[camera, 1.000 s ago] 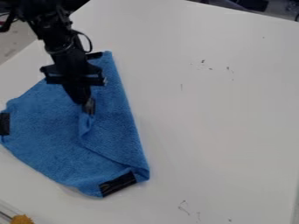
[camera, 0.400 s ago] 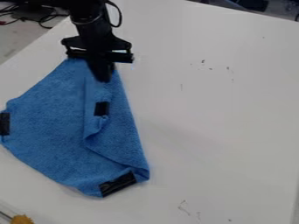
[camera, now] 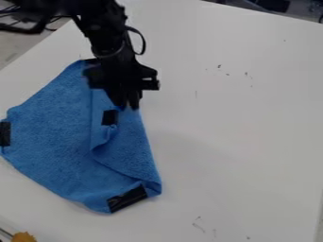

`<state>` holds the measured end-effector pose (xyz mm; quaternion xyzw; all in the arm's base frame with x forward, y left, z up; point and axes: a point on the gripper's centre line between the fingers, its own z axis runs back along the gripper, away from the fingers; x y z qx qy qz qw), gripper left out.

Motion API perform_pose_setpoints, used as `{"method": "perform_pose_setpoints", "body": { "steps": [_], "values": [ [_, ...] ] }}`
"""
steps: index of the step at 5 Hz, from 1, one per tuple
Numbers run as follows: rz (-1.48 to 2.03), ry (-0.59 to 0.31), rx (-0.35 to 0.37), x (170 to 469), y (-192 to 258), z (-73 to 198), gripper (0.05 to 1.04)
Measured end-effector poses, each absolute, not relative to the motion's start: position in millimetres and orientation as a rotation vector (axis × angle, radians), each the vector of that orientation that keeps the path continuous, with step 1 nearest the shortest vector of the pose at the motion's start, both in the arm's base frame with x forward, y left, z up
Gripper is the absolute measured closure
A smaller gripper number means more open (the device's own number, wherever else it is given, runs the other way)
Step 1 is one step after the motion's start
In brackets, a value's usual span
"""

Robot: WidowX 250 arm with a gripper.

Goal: Unfold the cloth from the center to right

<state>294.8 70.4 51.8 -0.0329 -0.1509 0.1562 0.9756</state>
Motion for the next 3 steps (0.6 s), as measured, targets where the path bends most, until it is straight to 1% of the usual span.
{"method": "perform_pose_setpoints", "body": {
  "steps": [1,2,3],
  "values": [
    [0.317,-0.308,-0.073,292,72,38,0.328],
    [0.311,-0.305,-0.058,290,80,38,0.082],
    [0.313,-0.295,-0.053,288,87,33,0.074]
  ]
}}
